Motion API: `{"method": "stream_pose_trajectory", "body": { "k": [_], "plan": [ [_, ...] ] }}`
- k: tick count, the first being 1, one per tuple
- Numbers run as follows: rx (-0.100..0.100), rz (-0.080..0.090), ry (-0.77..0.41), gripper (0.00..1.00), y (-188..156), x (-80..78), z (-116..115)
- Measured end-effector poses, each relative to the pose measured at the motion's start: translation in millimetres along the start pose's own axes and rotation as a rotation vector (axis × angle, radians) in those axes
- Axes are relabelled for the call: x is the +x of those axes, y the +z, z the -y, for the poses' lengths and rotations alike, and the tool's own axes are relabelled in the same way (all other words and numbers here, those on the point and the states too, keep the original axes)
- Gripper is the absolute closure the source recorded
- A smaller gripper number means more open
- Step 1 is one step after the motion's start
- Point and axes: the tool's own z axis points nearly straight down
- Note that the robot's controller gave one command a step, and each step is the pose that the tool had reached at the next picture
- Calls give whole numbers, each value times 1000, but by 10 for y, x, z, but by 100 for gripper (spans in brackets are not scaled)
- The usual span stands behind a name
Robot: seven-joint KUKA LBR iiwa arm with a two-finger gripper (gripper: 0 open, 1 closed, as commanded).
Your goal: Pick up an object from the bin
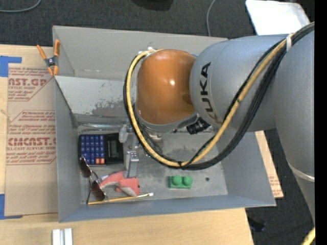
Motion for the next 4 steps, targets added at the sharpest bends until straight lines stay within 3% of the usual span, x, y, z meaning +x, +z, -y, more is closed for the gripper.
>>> {"method": "stream_pose_trajectory", "body": {
  "k": [1,2,3,4],
  "plan": [
    [-1,7,2,0,-32,-19,7],
    [0,8,-232,0,-10,-60,-67],
    [-1,10,-361,0,428,-57,-196],
    [0,11,-403,0,615,-55,-285]
  ]
}}
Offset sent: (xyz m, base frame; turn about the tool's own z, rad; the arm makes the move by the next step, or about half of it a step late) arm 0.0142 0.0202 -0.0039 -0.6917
